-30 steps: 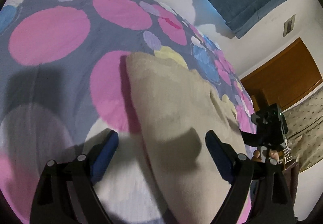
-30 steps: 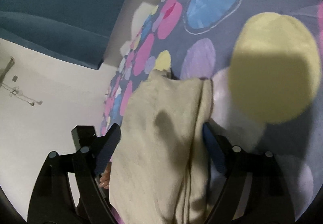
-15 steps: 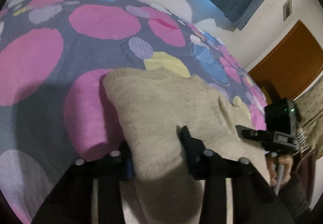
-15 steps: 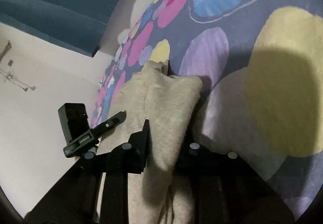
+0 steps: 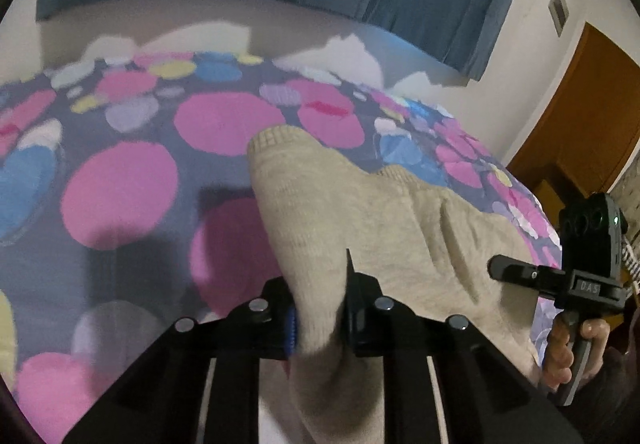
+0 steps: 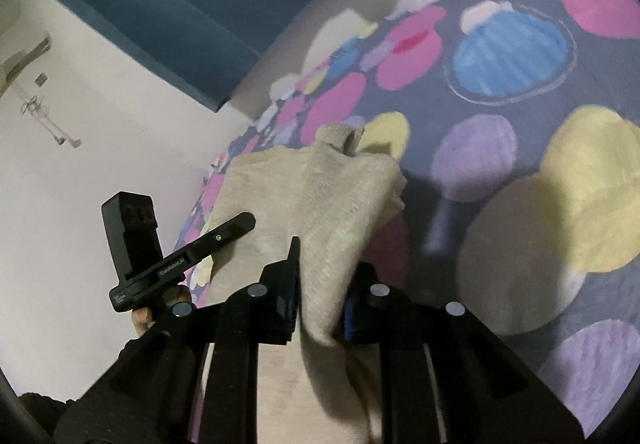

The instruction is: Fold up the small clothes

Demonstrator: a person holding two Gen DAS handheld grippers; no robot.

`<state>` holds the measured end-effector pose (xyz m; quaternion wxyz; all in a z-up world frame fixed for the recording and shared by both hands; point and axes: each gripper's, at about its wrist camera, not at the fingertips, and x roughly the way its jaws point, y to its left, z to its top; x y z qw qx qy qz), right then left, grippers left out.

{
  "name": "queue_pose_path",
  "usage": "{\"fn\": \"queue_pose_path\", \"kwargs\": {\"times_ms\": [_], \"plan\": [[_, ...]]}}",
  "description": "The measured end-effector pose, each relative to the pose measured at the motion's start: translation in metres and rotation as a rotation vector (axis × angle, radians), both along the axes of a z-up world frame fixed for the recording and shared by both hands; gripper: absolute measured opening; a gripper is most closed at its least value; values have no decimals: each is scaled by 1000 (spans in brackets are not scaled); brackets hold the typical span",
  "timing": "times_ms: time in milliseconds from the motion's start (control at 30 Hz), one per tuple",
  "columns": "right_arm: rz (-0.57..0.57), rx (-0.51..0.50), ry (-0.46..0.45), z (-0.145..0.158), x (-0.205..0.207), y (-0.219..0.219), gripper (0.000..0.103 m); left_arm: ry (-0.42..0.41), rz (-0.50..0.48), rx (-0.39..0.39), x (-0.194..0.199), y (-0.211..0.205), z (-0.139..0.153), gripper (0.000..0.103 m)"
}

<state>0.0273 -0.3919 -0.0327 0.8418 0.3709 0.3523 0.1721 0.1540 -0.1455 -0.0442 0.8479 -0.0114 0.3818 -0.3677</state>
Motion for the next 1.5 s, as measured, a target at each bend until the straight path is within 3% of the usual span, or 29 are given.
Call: {"fn": "queue_pose_path", "kwargs": {"times_ms": [267, 633, 800, 867, 933, 967, 1033, 1067, 1100, 1300, 1500], "plan": [[29, 18, -10, 1, 35, 17, 16, -20, 37, 22, 23, 18, 14, 18], [-5, 127, 112, -54, 94, -1, 15, 34, 118, 115, 97, 25, -31, 14], [-22, 179, 174, -77, 95, -9, 16, 50, 110, 95, 99, 27, -40, 15], [-23, 197, 169, -71, 92, -11, 23, 74, 100, 51, 96, 35, -35, 15], [-44, 186, 158, -61, 84, -16, 28, 115, 99, -14, 91, 48, -28, 20], [-53, 193, 151, -56, 77, -19, 38, 139, 97, -48, 87, 56, -24, 27], [-64, 203, 154, -50, 63, -23, 50, 179, 81, -101, 76, 67, -21, 45], [-53, 206, 160, -47, 52, -23, 52, 206, 67, -118, 66, 73, -21, 59], [-44, 202, 165, -45, 47, -22, 52, 218, 56, -129, 59, 75, -21, 65], [-24, 142, 231, -48, -1, -12, 54, 294, -40, -77, -10, 70, -39, 72], [-24, 163, 239, -57, -21, -2, 56, 388, -55, -122, -41, 60, -55, 76]]}}
